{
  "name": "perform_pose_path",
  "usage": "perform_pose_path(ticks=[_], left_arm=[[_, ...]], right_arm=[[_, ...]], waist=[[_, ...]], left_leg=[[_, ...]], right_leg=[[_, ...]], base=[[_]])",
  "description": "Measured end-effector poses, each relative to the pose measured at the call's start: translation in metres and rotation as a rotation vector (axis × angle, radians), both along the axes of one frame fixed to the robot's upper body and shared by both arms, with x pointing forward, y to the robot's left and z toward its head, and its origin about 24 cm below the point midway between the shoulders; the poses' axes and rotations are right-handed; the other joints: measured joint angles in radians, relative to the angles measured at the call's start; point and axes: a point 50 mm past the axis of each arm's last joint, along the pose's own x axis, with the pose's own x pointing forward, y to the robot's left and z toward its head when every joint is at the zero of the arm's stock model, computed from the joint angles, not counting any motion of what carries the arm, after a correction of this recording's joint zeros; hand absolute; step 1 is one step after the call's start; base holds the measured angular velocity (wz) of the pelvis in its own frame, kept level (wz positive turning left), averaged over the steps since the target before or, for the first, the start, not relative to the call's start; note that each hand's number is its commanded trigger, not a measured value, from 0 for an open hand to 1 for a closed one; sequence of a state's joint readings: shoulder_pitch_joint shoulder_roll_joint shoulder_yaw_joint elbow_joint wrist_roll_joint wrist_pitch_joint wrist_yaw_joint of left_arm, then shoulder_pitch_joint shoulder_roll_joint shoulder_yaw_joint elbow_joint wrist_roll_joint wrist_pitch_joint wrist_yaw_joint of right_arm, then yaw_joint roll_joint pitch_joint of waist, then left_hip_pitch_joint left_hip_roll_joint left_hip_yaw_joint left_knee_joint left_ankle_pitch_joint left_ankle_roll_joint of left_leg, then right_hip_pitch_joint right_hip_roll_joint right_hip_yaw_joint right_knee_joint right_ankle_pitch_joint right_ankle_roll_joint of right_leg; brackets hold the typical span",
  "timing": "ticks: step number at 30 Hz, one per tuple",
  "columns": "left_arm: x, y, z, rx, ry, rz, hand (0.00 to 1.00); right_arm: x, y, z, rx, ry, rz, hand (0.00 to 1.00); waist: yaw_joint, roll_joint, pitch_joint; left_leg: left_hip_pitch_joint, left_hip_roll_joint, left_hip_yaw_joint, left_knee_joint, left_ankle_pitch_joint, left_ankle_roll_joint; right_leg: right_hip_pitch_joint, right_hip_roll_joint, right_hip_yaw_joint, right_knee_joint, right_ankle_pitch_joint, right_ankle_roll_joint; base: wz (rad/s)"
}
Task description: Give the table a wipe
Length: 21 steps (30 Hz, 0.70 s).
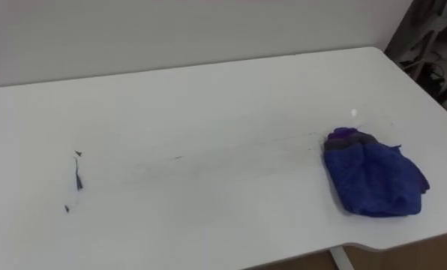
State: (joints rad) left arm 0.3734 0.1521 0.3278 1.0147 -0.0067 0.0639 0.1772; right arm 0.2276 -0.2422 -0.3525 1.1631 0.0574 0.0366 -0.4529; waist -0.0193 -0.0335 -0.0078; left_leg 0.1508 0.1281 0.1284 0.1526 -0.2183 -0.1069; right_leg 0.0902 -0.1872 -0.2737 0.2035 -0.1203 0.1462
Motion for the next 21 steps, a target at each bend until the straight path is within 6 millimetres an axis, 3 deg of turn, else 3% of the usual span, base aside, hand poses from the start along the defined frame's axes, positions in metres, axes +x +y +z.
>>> perform_pose_path(ticks=[5,9,12,16,21], left_arm=[[0.008,-0.01,-0.005,-0.02,0.03,-0.096,0.0],[0.013,-0.021,-0.009,-0.045,0.056,-0.203,0.0],[0.016,-0.027,-0.011,-0.053,0.072,-0.285,0.0],[0.017,-0.036,-0.013,-0.073,0.088,-0.349,0.0],[0.018,-0.041,-0.014,-0.078,0.089,-0.391,0.0]], right_arm=[[0.011,0.027,-0.014,0.143,0.108,0.3,0.0],[0.046,0.048,-0.02,0.193,0.123,0.585,0.0],[0.069,0.065,-0.022,0.226,0.083,0.731,0.0],[0.08,0.09,-0.026,0.316,0.038,0.825,0.0],[0.075,0.097,-0.029,0.376,0.024,0.799,0.0]], waist=[[0.035,0.016,0.0023],[0.074,0.033,0.005],[0.097,0.042,0.0071],[0.113,0.042,0.0065],[0.114,0.038,0.0063]], left_leg=[[0.0,0.0,0.0,0.006,-0.001,0.0],[-0.002,0.0,-0.022,0.016,-0.002,0.001],[-0.006,0.0,-0.045,0.019,-0.002,0.001],[-0.017,-0.004,-0.083,0.023,-0.002,0.001],[-0.05,-0.004,-0.113,0.039,-0.002,0.001]], right_leg=[[0.0,0.002,0.006,0.0,0.001,-0.001],[0.011,0.003,0.007,-0.001,0.001,-0.001],[0.025,0.003,-0.015,-0.006,0.001,-0.001],[0.05,0.003,-0.048,-0.023,-0.001,0.001],[0.053,0.003,-0.081,-0.035,-0.001,0.002]], base=[[-0.01],[0.1],[0.21],[0.25],[0.2]])
